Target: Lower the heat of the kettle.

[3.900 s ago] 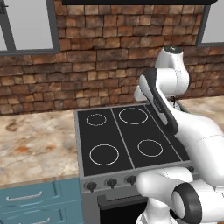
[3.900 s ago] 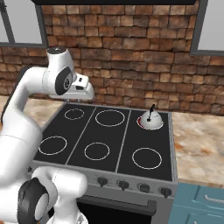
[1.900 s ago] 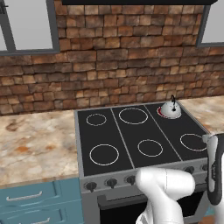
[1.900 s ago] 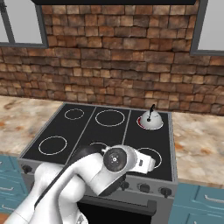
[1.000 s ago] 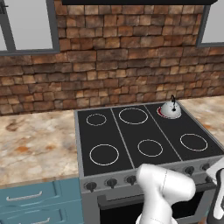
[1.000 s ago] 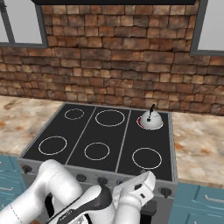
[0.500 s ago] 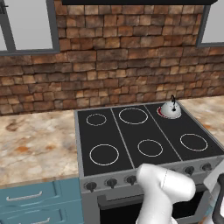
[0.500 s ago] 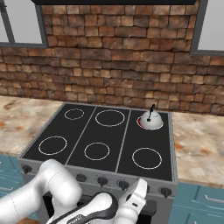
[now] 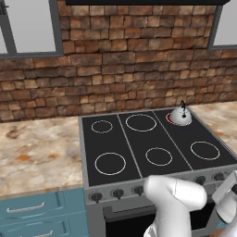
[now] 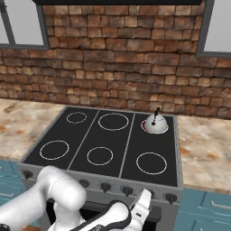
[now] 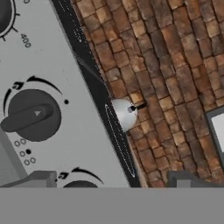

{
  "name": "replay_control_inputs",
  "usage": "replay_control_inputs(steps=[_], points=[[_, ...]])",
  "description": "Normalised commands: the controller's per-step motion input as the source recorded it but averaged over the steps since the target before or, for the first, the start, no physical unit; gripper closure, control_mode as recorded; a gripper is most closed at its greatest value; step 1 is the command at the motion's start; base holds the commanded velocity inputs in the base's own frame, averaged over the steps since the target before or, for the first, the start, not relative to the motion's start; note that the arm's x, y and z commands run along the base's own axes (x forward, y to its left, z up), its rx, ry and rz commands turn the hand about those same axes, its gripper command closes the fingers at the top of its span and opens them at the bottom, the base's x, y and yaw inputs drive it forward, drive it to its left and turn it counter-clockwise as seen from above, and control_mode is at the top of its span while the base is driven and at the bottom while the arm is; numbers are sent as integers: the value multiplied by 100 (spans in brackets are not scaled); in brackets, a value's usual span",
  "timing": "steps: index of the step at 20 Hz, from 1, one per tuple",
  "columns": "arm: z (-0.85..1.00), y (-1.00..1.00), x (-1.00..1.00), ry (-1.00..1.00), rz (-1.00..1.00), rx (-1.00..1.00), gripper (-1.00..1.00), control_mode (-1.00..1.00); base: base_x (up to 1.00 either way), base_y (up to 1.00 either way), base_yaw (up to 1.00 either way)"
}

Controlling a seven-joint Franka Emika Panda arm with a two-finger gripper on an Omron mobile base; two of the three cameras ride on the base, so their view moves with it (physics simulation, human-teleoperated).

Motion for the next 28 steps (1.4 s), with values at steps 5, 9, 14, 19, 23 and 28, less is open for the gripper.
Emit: replay_control_inputs(steps=[5,9,14,19,23,28], points=[[-36,-28,22,0,0,0,-100,-100,0,0,0],[-35,-32,14,0,0,0,-100,-100,0,0,0],[-17,-7,10,-3,0,0,-100,-100,0,0,0],[0,0,12,-6,0,0,-100,-100,0,0,0],[0,0,8,-5,0,0,-100,-100,0,0,0],[7,8,4,-1,-2,0,-100,-100,0,0,0]])
